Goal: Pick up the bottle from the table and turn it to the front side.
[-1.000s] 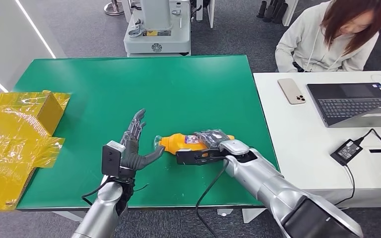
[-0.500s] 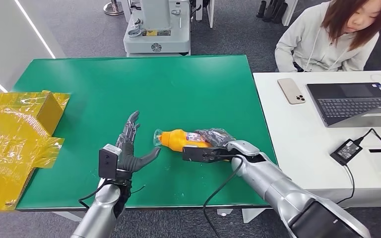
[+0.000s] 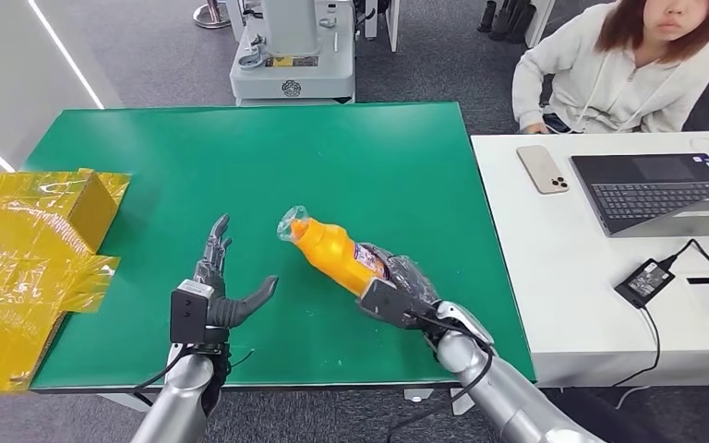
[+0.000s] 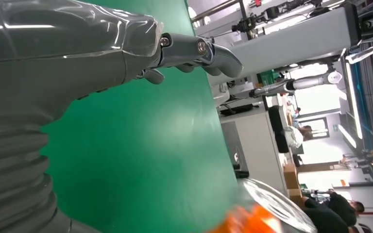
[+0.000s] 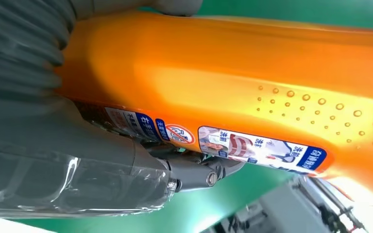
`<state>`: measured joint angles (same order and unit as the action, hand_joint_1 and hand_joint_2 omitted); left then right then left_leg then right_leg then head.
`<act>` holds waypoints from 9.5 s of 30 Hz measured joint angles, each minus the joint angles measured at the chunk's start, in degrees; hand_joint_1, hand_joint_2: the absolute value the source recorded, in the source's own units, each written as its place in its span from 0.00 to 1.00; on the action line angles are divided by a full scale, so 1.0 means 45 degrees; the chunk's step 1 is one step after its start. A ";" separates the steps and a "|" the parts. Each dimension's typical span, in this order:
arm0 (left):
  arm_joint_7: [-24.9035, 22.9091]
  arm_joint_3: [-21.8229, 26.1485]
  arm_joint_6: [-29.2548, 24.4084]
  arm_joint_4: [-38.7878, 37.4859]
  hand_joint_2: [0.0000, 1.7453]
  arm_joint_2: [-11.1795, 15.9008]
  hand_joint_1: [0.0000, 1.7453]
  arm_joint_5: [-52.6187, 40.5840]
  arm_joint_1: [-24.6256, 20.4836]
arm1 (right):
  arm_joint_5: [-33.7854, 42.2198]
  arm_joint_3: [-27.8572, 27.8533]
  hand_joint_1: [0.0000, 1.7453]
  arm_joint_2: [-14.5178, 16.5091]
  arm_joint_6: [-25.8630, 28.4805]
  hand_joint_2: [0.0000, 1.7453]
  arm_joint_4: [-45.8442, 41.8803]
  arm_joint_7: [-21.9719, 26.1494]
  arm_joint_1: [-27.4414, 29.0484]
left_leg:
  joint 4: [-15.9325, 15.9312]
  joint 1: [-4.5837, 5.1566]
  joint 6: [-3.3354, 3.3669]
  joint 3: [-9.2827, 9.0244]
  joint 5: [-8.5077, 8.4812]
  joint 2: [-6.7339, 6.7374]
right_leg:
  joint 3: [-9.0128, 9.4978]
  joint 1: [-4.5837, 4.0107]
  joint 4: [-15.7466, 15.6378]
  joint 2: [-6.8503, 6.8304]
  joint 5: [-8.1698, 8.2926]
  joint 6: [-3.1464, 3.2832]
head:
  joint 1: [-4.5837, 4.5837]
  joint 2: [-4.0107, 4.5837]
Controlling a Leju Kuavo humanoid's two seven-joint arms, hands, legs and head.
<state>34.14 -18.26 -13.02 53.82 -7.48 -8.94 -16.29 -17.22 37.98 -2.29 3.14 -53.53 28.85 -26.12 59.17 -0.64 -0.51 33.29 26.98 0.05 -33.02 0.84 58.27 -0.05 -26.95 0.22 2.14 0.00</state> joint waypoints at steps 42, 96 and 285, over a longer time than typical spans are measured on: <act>-0.0748 -0.0678 0.3770 -0.4219 1.00 -0.1734 0.00 0.3482 -0.4441 | -0.0701 -0.2263 1.00 0.1651 0.2552 1.00 -0.1503 0.0889 -0.0086 | 0.0011 0.0002 -0.0002 0.0057 -0.0012 -0.0001 | -0.0057 0.0002 0.0014 -0.0001 0.0014 0.0009 | -0.0001 0.0000; -0.2017 -0.0619 0.5341 -0.4441 1.00 -0.2426 0.00 0.4927 -0.5408 | -0.0919 -0.2193 1.00 0.1882 -0.0807 1.00 -0.3532 -0.0244 0.0355 | 0.0013 0.0002 -0.0002 0.0067 -0.0011 -0.0004 | -0.0064 0.0002 0.0015 -0.0004 0.0014 0.0009 | 0.0000 0.0000; -0.6840 -0.4092 0.0319 -0.5686 1.00 0.6708 1.00 -1.7823 -0.5287 | -0.2437 -0.3294 0.00 0.0698 0.1089 1.00 -0.9009 0.0558 0.6933 | -0.0008 -0.0002 -0.0041 0.0063 -0.0026 0.0035 | -0.0109 -0.0003 0.0064 0.0030 0.0003 0.0070 | -0.0004 0.0000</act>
<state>3.35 -36.67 -11.58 28.23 22.71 -89.14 -40.08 -28.18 23.16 0.85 8.04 -94.07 31.36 5.08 59.13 -0.65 -0.69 33.57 26.86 0.21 -33.51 0.82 58.56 0.09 -26.94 0.53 2.13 0.00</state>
